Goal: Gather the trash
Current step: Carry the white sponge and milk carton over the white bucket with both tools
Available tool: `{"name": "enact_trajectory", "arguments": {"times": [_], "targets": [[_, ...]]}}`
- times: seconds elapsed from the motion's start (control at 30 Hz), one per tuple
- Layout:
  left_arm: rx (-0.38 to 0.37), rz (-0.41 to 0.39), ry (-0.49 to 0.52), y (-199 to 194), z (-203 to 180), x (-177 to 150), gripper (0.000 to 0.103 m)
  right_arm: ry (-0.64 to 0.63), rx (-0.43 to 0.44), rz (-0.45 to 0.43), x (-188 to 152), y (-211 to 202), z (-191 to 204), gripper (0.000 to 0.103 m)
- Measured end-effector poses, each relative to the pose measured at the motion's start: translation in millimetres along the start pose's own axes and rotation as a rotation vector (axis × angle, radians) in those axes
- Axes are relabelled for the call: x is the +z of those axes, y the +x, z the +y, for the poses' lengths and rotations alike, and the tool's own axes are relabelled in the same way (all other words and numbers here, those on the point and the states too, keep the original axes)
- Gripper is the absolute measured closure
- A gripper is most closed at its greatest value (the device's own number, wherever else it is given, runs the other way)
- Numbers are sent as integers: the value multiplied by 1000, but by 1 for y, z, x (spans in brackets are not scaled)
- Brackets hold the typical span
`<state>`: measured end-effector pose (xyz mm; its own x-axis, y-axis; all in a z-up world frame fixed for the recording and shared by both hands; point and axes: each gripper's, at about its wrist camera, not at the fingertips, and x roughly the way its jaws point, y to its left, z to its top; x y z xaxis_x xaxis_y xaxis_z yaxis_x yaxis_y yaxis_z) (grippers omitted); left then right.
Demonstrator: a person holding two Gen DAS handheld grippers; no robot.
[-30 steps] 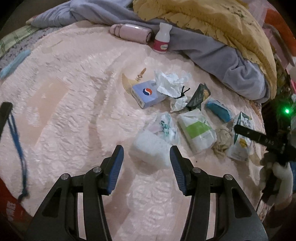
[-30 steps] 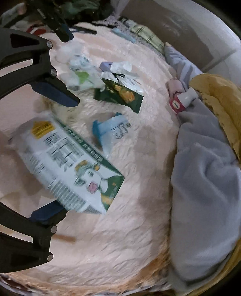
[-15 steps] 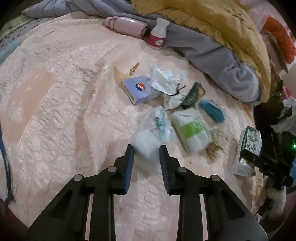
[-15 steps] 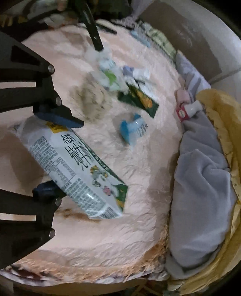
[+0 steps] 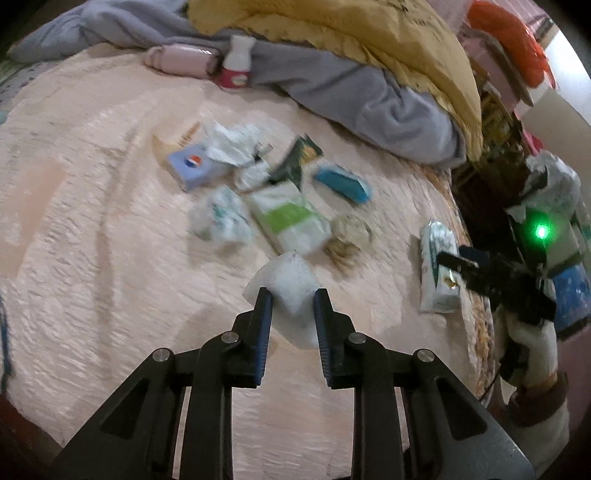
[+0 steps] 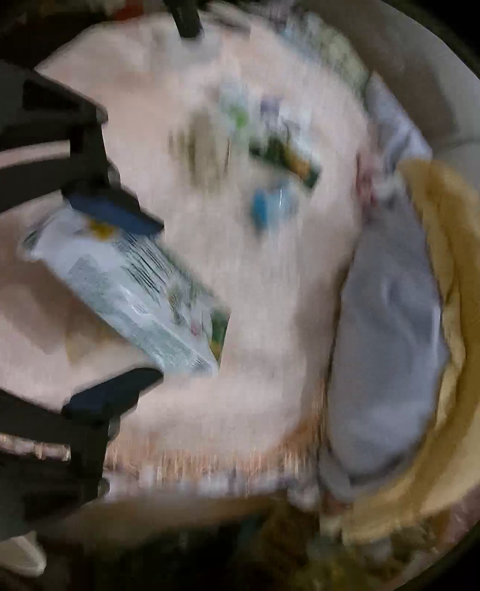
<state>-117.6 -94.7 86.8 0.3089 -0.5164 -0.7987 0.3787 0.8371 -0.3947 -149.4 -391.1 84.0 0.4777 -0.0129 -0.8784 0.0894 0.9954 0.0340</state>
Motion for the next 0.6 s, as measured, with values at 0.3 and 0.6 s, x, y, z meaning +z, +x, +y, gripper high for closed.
{"name": "enact_trajectory", "arguments": {"times": [0.3, 0.6], "targets": [[36, 39, 27, 32, -8, -10, 64, 73, 52, 40, 6, 14, 11, 5], [18, 16, -28, 50, -8, -10, 65, -36, 11, -9, -23, 11, 16, 55]]}}
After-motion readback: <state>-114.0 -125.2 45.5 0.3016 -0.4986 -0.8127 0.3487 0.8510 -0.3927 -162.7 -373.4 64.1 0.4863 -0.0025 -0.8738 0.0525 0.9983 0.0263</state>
